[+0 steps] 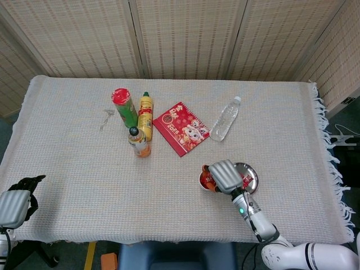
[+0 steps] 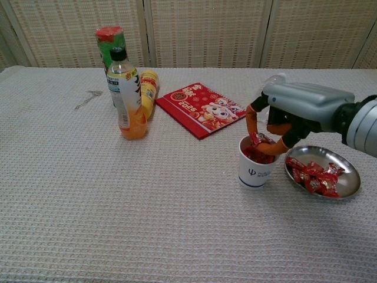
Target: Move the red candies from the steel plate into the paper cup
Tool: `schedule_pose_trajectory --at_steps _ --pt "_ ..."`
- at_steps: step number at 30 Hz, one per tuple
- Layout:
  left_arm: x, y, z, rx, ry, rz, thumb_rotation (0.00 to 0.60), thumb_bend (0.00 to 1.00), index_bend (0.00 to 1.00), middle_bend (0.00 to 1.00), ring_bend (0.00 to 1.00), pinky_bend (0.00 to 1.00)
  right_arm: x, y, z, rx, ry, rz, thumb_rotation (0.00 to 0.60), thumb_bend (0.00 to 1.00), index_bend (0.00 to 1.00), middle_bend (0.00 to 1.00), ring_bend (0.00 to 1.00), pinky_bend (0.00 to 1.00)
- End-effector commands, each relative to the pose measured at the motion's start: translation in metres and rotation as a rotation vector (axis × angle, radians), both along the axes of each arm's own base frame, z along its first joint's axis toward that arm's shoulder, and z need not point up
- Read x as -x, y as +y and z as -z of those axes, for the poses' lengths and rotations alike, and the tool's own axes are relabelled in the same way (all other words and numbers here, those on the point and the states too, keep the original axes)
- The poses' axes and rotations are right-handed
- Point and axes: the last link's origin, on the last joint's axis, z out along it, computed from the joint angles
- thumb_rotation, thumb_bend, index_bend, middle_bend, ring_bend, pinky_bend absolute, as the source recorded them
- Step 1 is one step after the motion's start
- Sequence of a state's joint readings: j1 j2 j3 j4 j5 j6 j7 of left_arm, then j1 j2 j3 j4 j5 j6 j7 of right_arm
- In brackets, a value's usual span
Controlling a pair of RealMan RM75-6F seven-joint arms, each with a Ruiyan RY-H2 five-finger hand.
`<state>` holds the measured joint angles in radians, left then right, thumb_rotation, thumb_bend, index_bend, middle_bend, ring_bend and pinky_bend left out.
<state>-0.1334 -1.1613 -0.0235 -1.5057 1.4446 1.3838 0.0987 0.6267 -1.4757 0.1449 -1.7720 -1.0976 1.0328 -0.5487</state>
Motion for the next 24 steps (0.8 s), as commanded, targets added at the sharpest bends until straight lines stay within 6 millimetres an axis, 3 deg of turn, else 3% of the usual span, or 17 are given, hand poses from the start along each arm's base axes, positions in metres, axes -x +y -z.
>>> schedule_pose_trajectory --at_steps 1,7,15,24 --pt "0.0 0.0 0.0 0.001 0.002 0.0 0.6 0.96 0.17 0.23 0.19 0.35 0.0 0.002 0.001 -0.005 0.017 -0.008 0.6 0.31 0.5 1.0 0.85 1.0" --pt "0.0 0.0 0.0 0.0 -0.002 0.001 0.6 0.96 0.17 0.23 0.19 0.35 0.003 0.004 0.002 -0.018 0.06 -0.004 0.6 0.3 0.35 1.0 0.84 1.0" --pt "-0.001 0.0 0.0 0.002 0.001 0.002 0.6 0.96 0.17 0.23 0.19 0.35 0.006 0.01 -0.015 -0.042 0.033 0.004 0.6 0.3 0.24 1.0 0.83 1.0" --pt "-0.001 0.0 0.0 -0.002 -0.001 0.003 0.6 0.96 0.17 0.23 0.19 0.35 0.027 0.009 -0.043 0.037 0.021 0.047 0.6 0.3 0.23 1.0 0.82 1.0"
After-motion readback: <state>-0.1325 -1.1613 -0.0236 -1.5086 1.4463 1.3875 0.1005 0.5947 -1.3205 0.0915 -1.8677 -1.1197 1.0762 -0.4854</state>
